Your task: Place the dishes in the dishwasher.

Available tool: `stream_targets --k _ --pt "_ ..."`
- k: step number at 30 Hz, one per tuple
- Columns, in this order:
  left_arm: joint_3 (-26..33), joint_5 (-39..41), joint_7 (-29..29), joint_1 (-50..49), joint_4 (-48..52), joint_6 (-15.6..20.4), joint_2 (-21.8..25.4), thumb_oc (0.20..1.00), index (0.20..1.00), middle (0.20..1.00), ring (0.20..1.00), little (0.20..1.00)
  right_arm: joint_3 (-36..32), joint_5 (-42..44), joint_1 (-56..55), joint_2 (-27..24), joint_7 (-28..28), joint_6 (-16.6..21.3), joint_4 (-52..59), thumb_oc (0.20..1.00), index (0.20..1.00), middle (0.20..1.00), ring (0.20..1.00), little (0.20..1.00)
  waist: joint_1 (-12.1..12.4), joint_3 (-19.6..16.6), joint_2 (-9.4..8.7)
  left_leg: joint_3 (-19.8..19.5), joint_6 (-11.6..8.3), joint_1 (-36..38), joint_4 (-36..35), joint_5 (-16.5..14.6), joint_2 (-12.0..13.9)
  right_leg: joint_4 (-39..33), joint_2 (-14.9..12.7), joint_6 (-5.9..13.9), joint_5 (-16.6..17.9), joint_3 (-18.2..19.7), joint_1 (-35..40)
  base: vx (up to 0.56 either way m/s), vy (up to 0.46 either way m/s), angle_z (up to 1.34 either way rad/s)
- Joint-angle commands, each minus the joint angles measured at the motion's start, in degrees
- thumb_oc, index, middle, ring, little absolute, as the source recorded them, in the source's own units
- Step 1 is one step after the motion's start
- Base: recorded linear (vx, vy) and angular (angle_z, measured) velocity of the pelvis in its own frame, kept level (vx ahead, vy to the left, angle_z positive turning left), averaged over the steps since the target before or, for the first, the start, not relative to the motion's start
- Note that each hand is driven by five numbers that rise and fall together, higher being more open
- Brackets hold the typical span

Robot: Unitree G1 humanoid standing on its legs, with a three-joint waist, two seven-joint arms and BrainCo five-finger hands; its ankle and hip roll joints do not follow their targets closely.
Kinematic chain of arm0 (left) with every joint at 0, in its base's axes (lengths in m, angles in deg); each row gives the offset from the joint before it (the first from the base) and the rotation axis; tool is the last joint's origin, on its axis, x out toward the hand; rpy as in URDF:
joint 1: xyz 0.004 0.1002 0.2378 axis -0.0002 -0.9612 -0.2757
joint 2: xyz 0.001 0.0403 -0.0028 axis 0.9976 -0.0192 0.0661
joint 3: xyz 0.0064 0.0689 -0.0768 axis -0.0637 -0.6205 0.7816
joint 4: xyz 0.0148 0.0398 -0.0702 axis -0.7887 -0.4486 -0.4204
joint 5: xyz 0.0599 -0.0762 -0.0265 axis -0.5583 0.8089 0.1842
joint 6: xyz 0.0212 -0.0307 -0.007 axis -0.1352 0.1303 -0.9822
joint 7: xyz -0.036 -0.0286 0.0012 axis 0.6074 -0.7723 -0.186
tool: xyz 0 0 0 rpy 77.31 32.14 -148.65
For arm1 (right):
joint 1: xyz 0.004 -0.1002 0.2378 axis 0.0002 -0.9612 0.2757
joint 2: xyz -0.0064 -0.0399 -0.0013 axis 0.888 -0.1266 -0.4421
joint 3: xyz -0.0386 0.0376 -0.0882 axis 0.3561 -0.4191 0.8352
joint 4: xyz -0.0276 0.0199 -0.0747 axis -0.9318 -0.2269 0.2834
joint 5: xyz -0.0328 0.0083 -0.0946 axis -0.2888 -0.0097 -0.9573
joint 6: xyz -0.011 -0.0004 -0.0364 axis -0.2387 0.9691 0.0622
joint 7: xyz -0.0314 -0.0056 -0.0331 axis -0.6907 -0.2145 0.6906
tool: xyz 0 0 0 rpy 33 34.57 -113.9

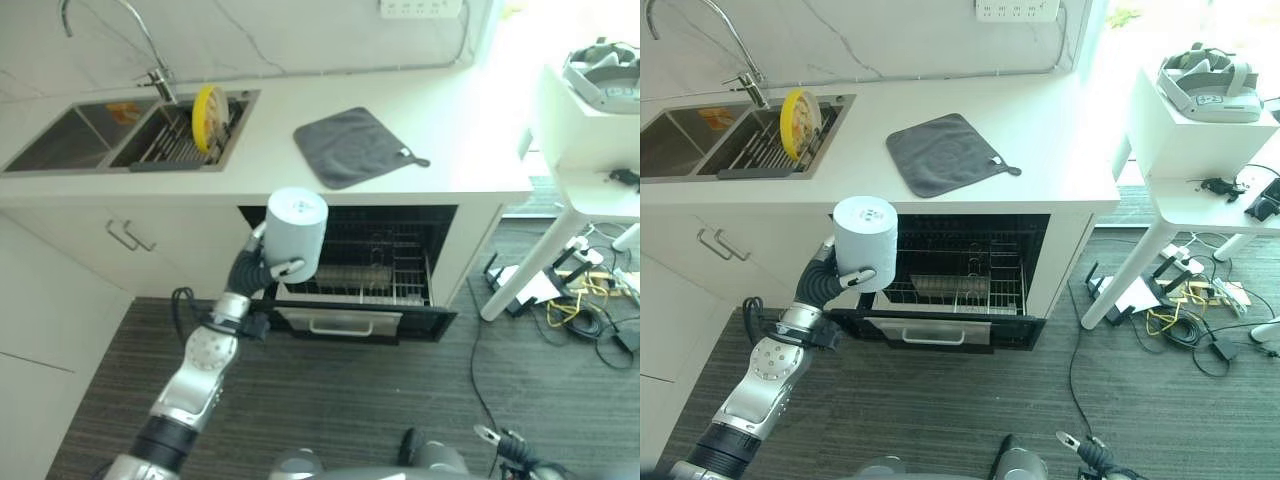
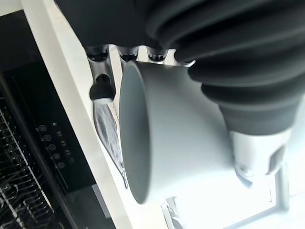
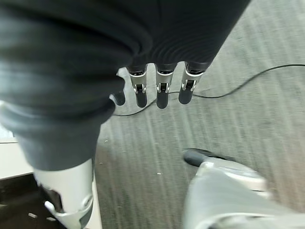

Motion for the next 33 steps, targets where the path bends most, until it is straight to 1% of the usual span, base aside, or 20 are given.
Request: stream_targets --k 1,2,3,4,5,7,9,10,11,12,13,14,18,20,24,25,29,30,31,33 --pt "2.49 3.19 0.72 4.12 2.48 5.53 0.49 0.2 0.2 0.2 0.2 0.2 0.26 2.48 -0.74 -1.16 -1.04 1.08 -3.01 1.0 1.0 1.0 1.0 1.0 -0.25 -1.54 -2.08 6.25 4.03 -5.73 8.97 -14.08 -5.44 -8.64 -0.66 4.4 2.19 2.32 3.54 0.05 -0.032 -0.09" --pt "2.37 3.19 1.03 4.39 2.3 5.76 0.38 0.2 0.2 0.2 0.2 0.2 0.04 2.76 -0.64 -1.21 -1.17 1.01 -3.4 1.0 1.0 1.0 1.0 1.0 -0.24 -1.48 -2.08 6.53 4.2 -5.77 7.99 -14.34 -5.33 -8.71 -0.65 4.46 2.15 2.18 3.62 0.05 0.046 -0.05" --pt "2.17 3.03 1.16 4.64 2.3 5.97 0.45 0.2 0.2 0.2 0.2 0.2 -0.48 2.92 -0.38 -1.58 -1.1 0.66 -4.11 1.0 1.0 1.0 1.0 1.0 -0.3 -1.39 -1.83 6.72 4.38 -5.68 4.38 -14.21 -5.14 -8.95 -0.27 4.74 2.15 2.36 3.79 0.07 0.136 0.05" --pt "1.83 2.71 0.61 4.86 2.52 5.97 0.49 0.2 0.2 0.2 0.2 0.2 -1.18 2.41 -0.11 -2.02 -0.87 0.25 -4.93 1.0 1.0 1.0 1.0 1.0 -0.4 -1.19 -1.39 6.74 3.89 -5.0 -1.96 -12.94 -4.28 -9.39 0.17 5.26 2.05 2.85 4.34 0.08 0.195 0.08" --pt "1.57 2.58 0.03 5.01 2.73 5.84 0.51 0.2 0.2 0.2 0.2 0.2 -1.56 1.94 -0.04 -2.33 -0.71 0.03 -5.52 1.0 1.0 1.0 1.0 1.0 -0.44 -1.03 -1.06 6.42 3.04 -4.84 -5.81 -11.32 -3.37 -9.87 0.44 5.63 1.93 3.37 4.87 0.1 0.261 0.07" --pt "1.06 2.65 -0.95 5.4 2.82 5.47 0.4 0.2 0.2 0.2 0.2 0.2 -2.14 0.61 -0.14 -2.74 -0.69 -0.22 -6.38 1.0 1.0 1.0 1.0 1.0 -0.49 -0.85 -0.42 5.79 0.92 -5.71 -11.79 -6.67 -1.04 -10.85 0.47 6.3 1.79 4.36 5.85 0.09 0.274 -0.09" --pt "0.9 2.92 -0.54 6.44 2.48 4.98 -0.11 0.2 0.2 0.2 0.2 0.2 -2.65 -0.27 -0.92 -2.86 -1.21 -0.3 -6.68 1.0 1.0 1.0 1.0 1.0 -1.15 -0.77 0.09 8.23 -0.11 -6.48 -14.31 -3.47 2.36 -10.7 -0.72 6.71 1.08 3.56 6.72 0.05 0.3 -0.18" --pt "0.93 2.99 -0.06 6.82 2.29 4.77 -0.25 0.2 0.2 0.2 0.2 0.2 -2.78 -0.4 -1.23 -2.79 -1.51 -0.38 -6.62 1.0 1.0 1.0 1.0 1.0 -1.43 -0.78 0.28 9.27 -0.2 -6.01 -14.96 -3.24 2.87 -10.39 -1.3 6.95 0.85 2.87 6.87 0.1 0.398 -0.1" --pt "0.57 2.96 0.48 7.55 1.9 4.14 -0.2 0.2 0.2 0.2 0.2 0.2 -2.72 0.02 -1.97 -2.4 -1.9 -0.34 -6.53 1.0 1.0 1.0 1.0 1.0 -1.99 -1.04 0.81 9.88 -0.89 -4.13 -16.89 -3.68 2.92 -9.05 -2.56 7.92 -0.15 2.01 7.05 0.11 0.453 -0.04" --pt "-0.05 2.52 0.95 8.11 1.48 4.15 0.06 0.2 0.2 0.2 0.2 0.2 -2.76 0.6 -2.83 -1.64 -1.75 0.1 -6.44 1.0 1.0 1.0 1.0 1.0 -2.25 -0.9 1.15 9.81 -0.69 -2.74 -18.17 -3.64 2.16 -6.88 -3.93 8.64 -0.41 1.56 6.62 0.13 0.443 0.08" --pt "-0.18 2.15 1.09 8.17 1.46 4.15 0.18 0.2 0.2 0.2 0.2 0.2 -2.82 0.29 -3.05 -1.17 -1.62 0.16 -6.31 1.0 1.0 1.0 1.0 1.0 -2.16 -0.83 1.26 9.22 -0.33 -2.27 -18.68 -4.0 1.34 -6.18 -4.49 9.01 -0.43 1.73 6.52 0.03 0.352 0.14" --pt "-0.19 1.72 1.24 8.09 1.55 4.01 0.31 0.2 0.2 0.2 0.2 0.2 -2.75 -0.15 -3.27 -0.65 -1.67 0.22 -6.19 1.0 1.0 1.0 1.0 1.0 -1.94 -0.53 1.32 9.26 0.56 -2.05 -19.21 -3.59 0.5 -5.41 -5.19 9.26 0.37 1.48 6.11 0.02 0.233 0.15" --pt "-0.37 1.3 1.55 7.95 1.63 3.85 0.79 0.2 0.2 0.2 0.2 0.2 -2.3 0.16 -3.52 0.61 -1.72 0.71 -6.44 1.0 1.0 1.0 1.0 1.0 -1.67 -0.3 1.29 8.75 2.33 -0.68 -20.9 -4.27 -1.48 -4.03 -6.82 10.81 1.11 2.58 5.7 0.04 0.182 0.17" --pt "-0.5 1.49 2.47 8.71 1.57 3.69 1.41 0.2 0.2 0.2 0.2 0.2 -1.68 0.64 -3.55 1.45 -2.43 1.06 -5.8 1.0 1.0 1.0 1.0 1.0 -1.36 -0.14 0.92 8.85 4.33 -0.55 -21.04 -5.42 -3.45 -3.24 -8.44 11.96 1.81 3.32 5.21 0.03 0.245 0.06" --pt "-0.53 1.92 3.07 9.31 1.6 3.34 1.88 0.2 0.2 0.2 0.2 0.2 -1.72 3.39 -3.63 1.69 -3.14 1.55 -4.83 1.0 1.0 1.0 1.0 1.0 -0.88 0.2 0.23 9.64 5.89 -0.72 -21.05 -6.45 -5.23 -2.57 -10.18 12.84 3.57 3.01 4.67 -0.01 0.165 0.01" --pt "-0.44 0.98 3.05 9.37 1.24 3.11 1.67 0.2 0.2 0.2 0.2 0.2 -2.08 5.45 -3.43 2.08 -3.59 2.23 -3.78 1.0 1.0 1.0 1.0 1.0 -0.4 0.11 -0.05 10.88 6.96 -0.42 -21.99 -6.77 -6.11 -0.9 -10.72 12.87 5.01 2.4 3.95 -0.04 0.14 -0.19" --pt "-0.49 -0.11 1.57 9.28 0.95 3.64 1.92 0.2 0.2 0.2 0.2 0.2 -1.94 8.08 -2.93 2.59 -5.42 1.67 -1.72 1.0 1.0 1.0 1.0 1.0 -0.16 0.18 -0.41 12.84 7.26 -0.14 -22.55 -7.02 -5.9 -1.21 -9.78 12.86 5.43 1.09 2.97 -0.03 -0.008 -0.25" --pt "-0.01 0.6 1.24 9.46 1.15 3.31 2.4 0.2 0.2 0.2 0.2 0.2 -2.83 9.19 -3.02 2.67 -7.71 0.57 -1.15 1.0 1.0 1.0 1.0 1.0 -0.28 0.32 -1.11 12.99 7.27 0.69 -21.96 -8.7 -6.17 -2.09 -10.44 14.01 5.66 1.22 3.26 0.05 -0.094 -0.37" --pt "0.16 1.01 1.2 9.58 1.04 3.47 2.68 0.2 0.2 0.2 0.2 0.2 -3.33 10.6 -3.24 2.61 -8.97 0.27 -1.18 1.0 1.0 1.0 1.0 1.0 -0.43 0.33 -1.22 13.27 7.39 0.71 -21.5 -9.03 -5.91 -2.72 -10.07 14.02 5.16 1.21 3.43 0.06 -0.13 -0.28" --pt "0.63 1.98 1.41 9.33 0.97 3.7 2.82 0.2 0.2 0.2 0.2 0.2 -5.38 15.77 -3.61 2.05 -10.83 1.76 -1.86 1.0 1.0 1.0 1.0 1.0 -0.56 0.27 -1.47 14.1 7.19 1.05 -21.28 -9.03 -5.41 -3.8 -9.66 14.16 5.2 0.83 3.82 0.0 -0.127 -0.13"
